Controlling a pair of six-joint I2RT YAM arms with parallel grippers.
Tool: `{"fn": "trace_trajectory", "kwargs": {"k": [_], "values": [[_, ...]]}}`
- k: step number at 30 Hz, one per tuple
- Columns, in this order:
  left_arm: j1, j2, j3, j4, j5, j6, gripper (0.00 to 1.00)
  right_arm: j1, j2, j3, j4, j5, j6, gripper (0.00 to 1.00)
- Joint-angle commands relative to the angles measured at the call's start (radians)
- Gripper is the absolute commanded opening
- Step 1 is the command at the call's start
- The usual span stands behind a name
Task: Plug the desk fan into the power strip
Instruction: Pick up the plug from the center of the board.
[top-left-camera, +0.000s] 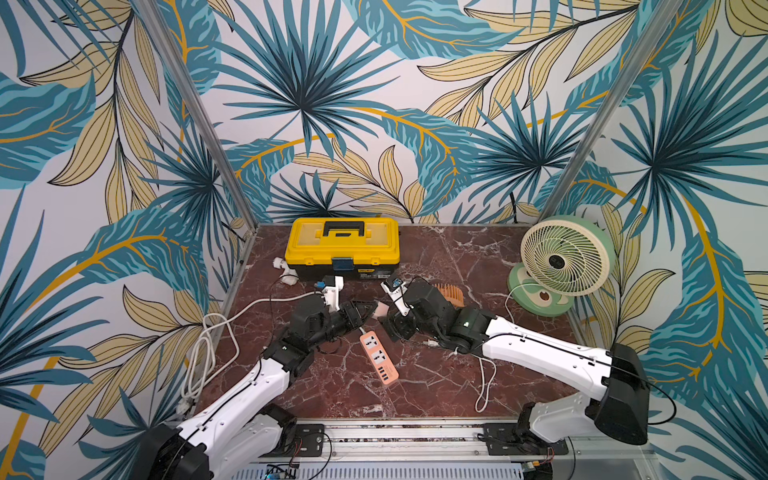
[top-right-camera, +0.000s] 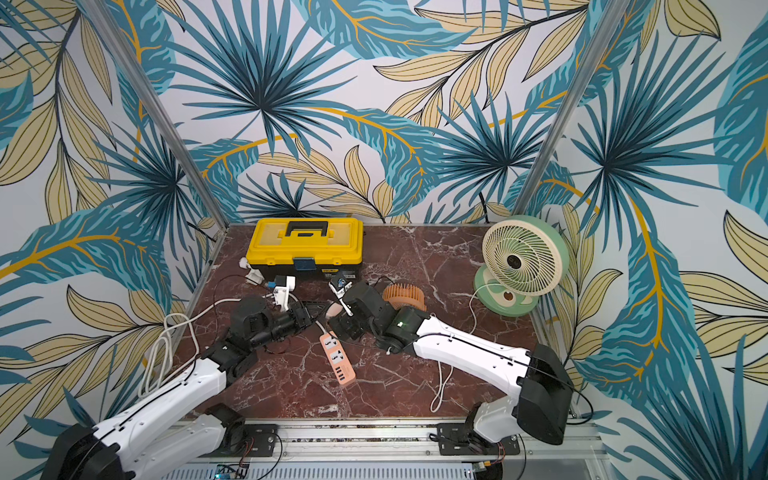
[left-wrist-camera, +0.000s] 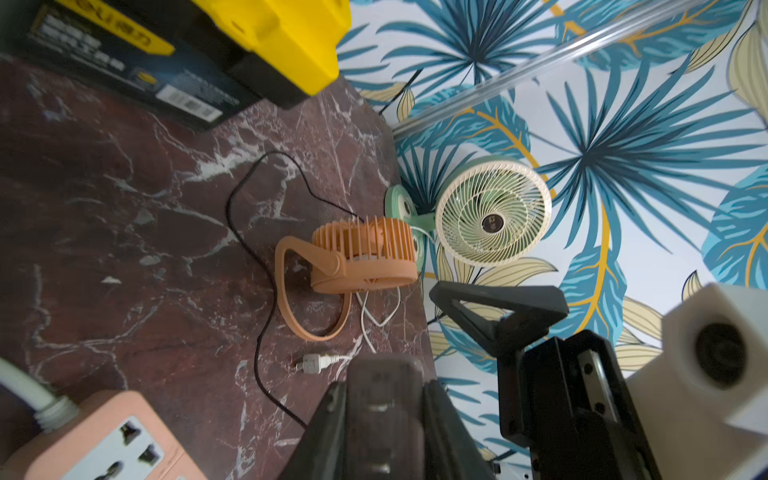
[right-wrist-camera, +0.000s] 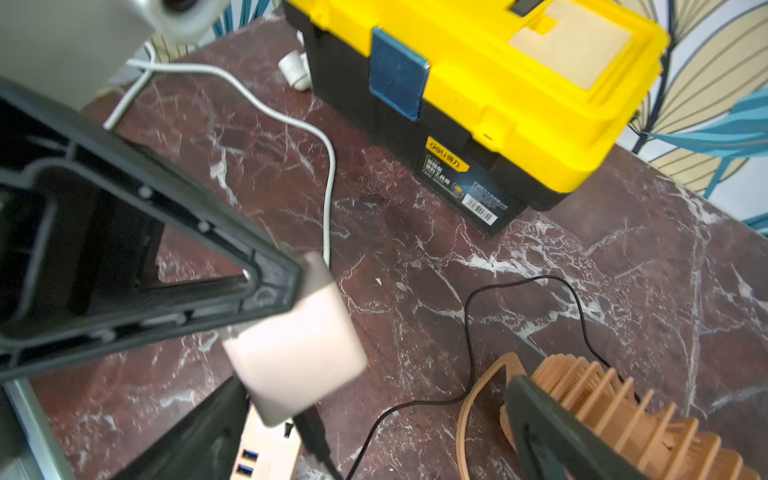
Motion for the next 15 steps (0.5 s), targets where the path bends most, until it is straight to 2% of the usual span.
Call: {"fn": "trace_trajectory", "kwargs": {"k": [1, 3, 4, 7, 10, 15], "values": [[-0.01, -0.061, -0.039, 0.051, -0.189, -0.058, 0.0, -0.011, -0.071, -0.012, 0.039, 0.142, 0.247, 0.99], [-0.028, -0.082, -0.06, 0.11, -0.281, -0.1, 0.0, -0.01, -0.08, -0.006, -0.001, 0.165, 0.452, 1.0], [-0.042, -0.088, -0.075, 0.14, -0.319, -0.121, 0.0, -0.01, -0.08, -0.001, -0.021, 0.162, 0.508, 0.99], [-0.083, -0.085, -0.104, 0.247, -0.445, -0.162, 0.0, -0.008, -0.085, -0.001, -0.021, 0.052, 0.588, 0.99], [-0.133, -0.052, -0.111, 0.329, -0.546, -0.175, 0.0, 0.0, -0.12, -0.079, 0.154, -0.069, 0.65, 0.99], [-0.21, 0.032, -0.105, 0.474, -0.634, -0.194, 0.0, 0.031, -0.184, -0.202, 0.331, -0.006, 0.749, 1.0]]}}
